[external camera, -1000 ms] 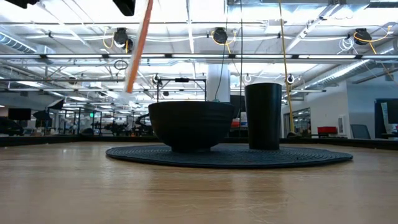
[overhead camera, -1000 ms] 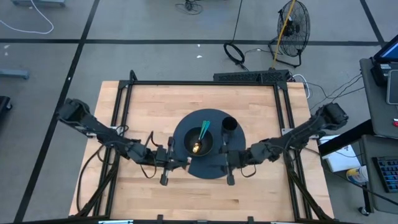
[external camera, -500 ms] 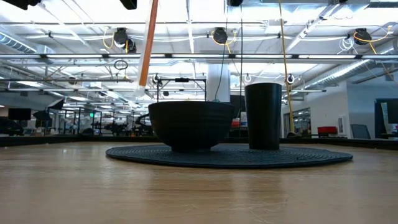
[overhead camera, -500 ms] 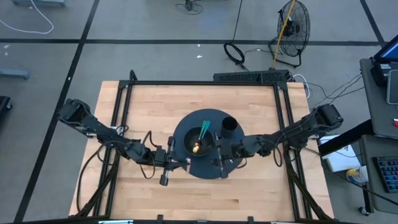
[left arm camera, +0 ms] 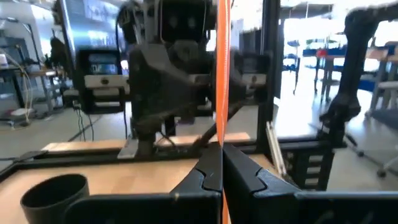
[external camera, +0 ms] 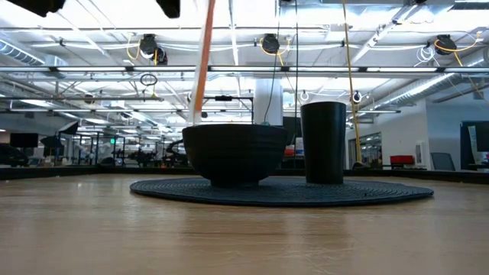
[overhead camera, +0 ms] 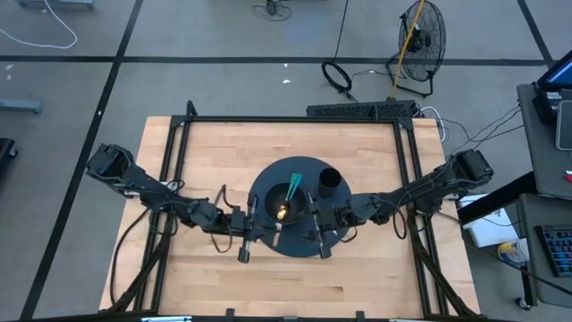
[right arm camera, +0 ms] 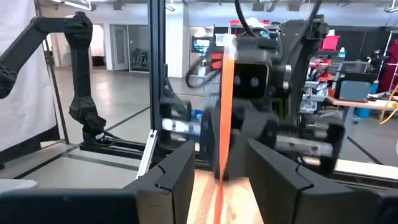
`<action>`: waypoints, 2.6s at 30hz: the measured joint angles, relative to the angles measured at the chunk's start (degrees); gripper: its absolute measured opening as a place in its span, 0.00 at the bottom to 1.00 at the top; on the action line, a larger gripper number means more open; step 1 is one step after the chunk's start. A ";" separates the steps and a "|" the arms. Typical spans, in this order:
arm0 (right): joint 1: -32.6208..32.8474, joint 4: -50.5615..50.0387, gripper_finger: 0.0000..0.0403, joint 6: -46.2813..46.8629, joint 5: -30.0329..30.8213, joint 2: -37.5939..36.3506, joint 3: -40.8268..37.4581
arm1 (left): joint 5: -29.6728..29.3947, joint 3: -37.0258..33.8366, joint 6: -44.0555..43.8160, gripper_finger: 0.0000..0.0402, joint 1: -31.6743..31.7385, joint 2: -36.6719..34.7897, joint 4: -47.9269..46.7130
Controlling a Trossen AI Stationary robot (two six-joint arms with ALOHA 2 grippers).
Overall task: Pick & Place Utensil
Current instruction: Put the orange straw into the black cup on the blue table placemat
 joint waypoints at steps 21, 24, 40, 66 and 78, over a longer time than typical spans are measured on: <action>0.52 -2.55 0.25 -0.74 0.14 0.00 0.00 | 5.56 8.93 -0.10 0.00 3.70 8.06 -7.26; 0.52 -2.53 0.22 -0.84 0.14 0.00 0.00 | 5.52 8.92 -0.14 0.00 3.54 8.06 -8.15; 0.53 -3.61 0.01 -3.50 -0.03 -0.03 0.00 | 3.72 8.92 0.16 0.00 3.55 8.08 -9.78; 0.50 -4.36 0.21 -1.95 0.10 -0.04 0.00 | -5.50 8.90 7.00 0.00 0.36 7.89 -9.03; 1.07 -6.05 0.25 -2.12 0.19 -0.59 0.00 | -9.33 8.90 8.45 0.00 -0.66 7.89 -9.26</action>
